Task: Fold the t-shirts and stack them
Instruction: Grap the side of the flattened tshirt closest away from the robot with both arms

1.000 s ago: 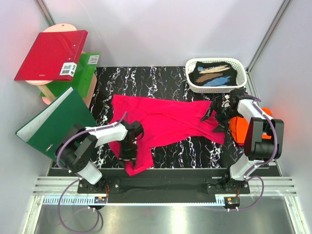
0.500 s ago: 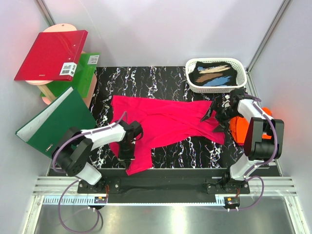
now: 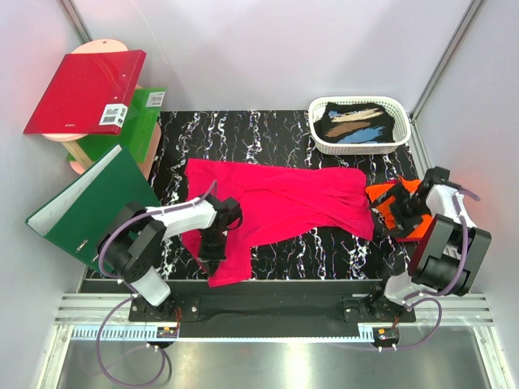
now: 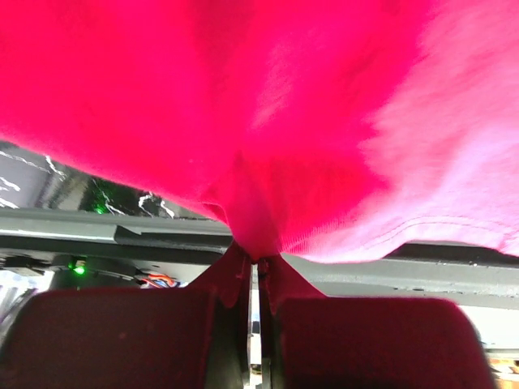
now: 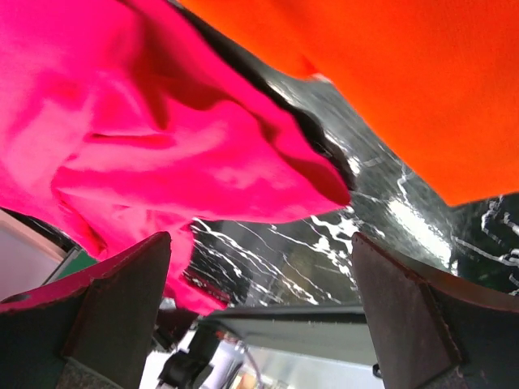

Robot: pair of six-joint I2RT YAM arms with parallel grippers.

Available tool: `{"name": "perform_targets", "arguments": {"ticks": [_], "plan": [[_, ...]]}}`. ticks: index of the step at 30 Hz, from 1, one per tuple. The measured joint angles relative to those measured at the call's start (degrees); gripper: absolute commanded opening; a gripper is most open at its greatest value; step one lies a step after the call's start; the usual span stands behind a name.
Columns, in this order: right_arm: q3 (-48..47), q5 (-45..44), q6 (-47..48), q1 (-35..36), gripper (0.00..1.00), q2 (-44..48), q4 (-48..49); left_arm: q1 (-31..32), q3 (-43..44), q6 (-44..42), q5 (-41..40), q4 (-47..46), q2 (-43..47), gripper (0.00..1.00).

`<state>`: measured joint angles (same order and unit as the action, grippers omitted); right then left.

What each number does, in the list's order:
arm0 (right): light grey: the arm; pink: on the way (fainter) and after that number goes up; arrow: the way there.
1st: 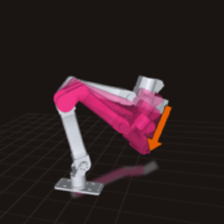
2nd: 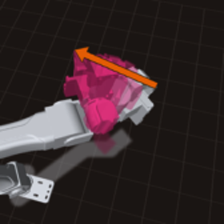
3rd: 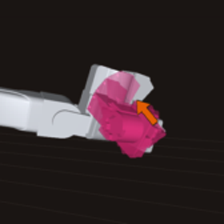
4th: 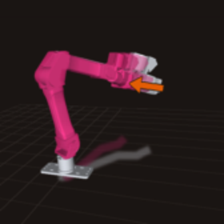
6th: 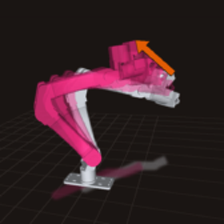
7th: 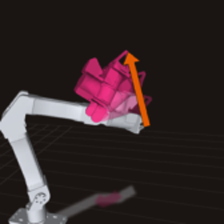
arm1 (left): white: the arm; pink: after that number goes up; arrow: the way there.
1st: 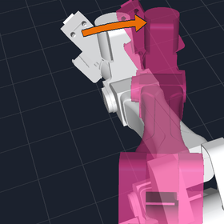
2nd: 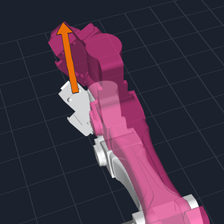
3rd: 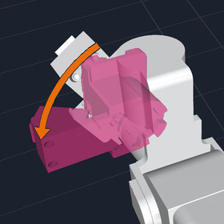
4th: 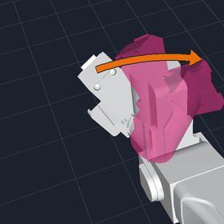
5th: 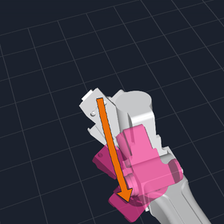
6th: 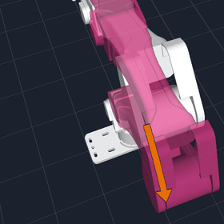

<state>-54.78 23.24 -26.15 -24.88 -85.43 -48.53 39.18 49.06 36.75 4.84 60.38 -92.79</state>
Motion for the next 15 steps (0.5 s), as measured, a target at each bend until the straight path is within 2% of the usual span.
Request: {"name": "perform_targets", "arguments": {"ticks": [6,7,9,10,12,13,15], "plan": [[4.3,1.9,-2.1,0.0,0.95,-2.1,1.3,-0.2,2.9,-2.0,-1.4,0.3,-2.7,0.0],[4.5,2.0,-2.3,0.0,0.88,-3.0,1.7,-0.2,3.1,-2.3,-1.6,0.2,-2.8,0.0],[5.0,2.1,-2.7,0.0,0.83,-4.7,2.9,-0.4,3.3,-2.7,-1.9,0.5,-2.8,0.0],[5.2,2.3,-3.0,0.0,0.75,-5.4,3.5,-0.5,3.4,-2.9,-2.1,0.6,-2.8,0.0],[5.3,2.5,-3.4,0.0,0.72,-6.4,4.3,-0.7,3.4,-3.2,-2.3,0.8,-2.8,0.0],[5.3,2.7,-3.5,0.0,0.51,-6.9,4.7,-0.9,3.4,-3.4,-2.3,1.0,-2.8,0.0],[5.3,2.9,-3.6,0.0,0.3,-8.0,5.7,-1.1,3.4,-3.6,-2.4,1.2,-2.7,0.0]]}}
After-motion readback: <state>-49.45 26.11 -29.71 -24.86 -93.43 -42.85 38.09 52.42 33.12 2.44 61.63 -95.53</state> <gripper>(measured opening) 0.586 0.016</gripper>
